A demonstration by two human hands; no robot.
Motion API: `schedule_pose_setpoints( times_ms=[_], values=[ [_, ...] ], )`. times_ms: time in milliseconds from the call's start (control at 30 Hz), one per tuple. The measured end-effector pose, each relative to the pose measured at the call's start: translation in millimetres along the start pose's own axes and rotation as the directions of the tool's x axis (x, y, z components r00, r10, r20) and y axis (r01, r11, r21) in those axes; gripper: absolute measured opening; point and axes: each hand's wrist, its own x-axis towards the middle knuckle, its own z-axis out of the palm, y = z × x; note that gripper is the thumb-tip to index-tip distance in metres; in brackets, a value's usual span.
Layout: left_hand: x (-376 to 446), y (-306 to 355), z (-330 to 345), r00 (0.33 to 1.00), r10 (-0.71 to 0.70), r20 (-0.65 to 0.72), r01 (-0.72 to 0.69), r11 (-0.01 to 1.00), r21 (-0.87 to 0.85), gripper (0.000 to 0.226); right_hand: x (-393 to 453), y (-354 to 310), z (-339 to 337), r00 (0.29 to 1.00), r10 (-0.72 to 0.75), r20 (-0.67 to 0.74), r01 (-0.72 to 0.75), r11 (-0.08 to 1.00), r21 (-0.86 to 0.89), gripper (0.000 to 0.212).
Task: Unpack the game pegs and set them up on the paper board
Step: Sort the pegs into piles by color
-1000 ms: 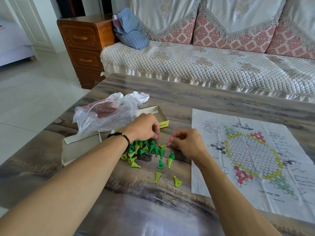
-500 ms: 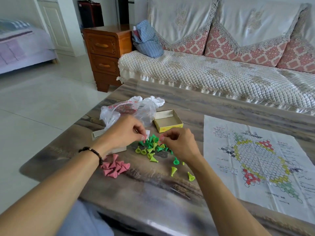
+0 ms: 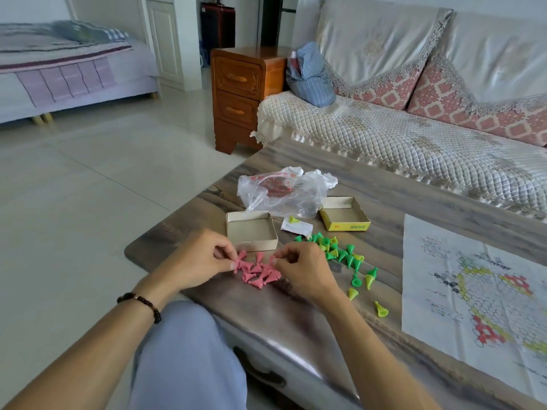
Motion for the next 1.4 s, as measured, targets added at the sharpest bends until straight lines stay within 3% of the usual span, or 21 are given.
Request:
schedule_pose_setpoints(
  times_ms=[267, 533, 900, 1133, 1400],
  values=[
    [3.1, -4.8, 12.9, 0.998, 0.036, -0.046, -0.033, 0.997, 0.073, 0.007, 11.9, -12.1, 16.7, 0.999, -0.030, 0.037, 0.034, 0.994, -0.103, 0.004],
    [1.3, -11.9, 16.3, 0.997, 0.071, -0.039, -0.068, 0.996, 0.062, 0.027, 11.4, -14.2, 16.7, 0.993, -0.066, 0.097, 0.084, 0.975, -0.204, 0.014],
    [-9.3, -2.9, 9.1, 0.990, 0.127, -0.054, -0.115, 0.977, 0.181, 0.047, -3.8, -11.3, 0.0, 0.992, -0.110, -0.057, 0.102, 0.986, -0.133, 0.014],
    [-17.7, 12.2, 34.3, 0.974, 0.197, 0.113, -0.222, 0.935, 0.278, 0.079, -34.1, 13.5, -17.7, 0.993, -0.042, -0.111, 0.029, 0.993, -0.110, 0.013],
    [-3.9, 37.4, 56.9, 0.968, 0.248, 0.040, -0.250, 0.934, 0.257, 0.054, -53.9, 32.1, -45.3, 0.977, -0.034, -0.211, 0.007, 0.992, -0.127, 0.008]
  ],
)
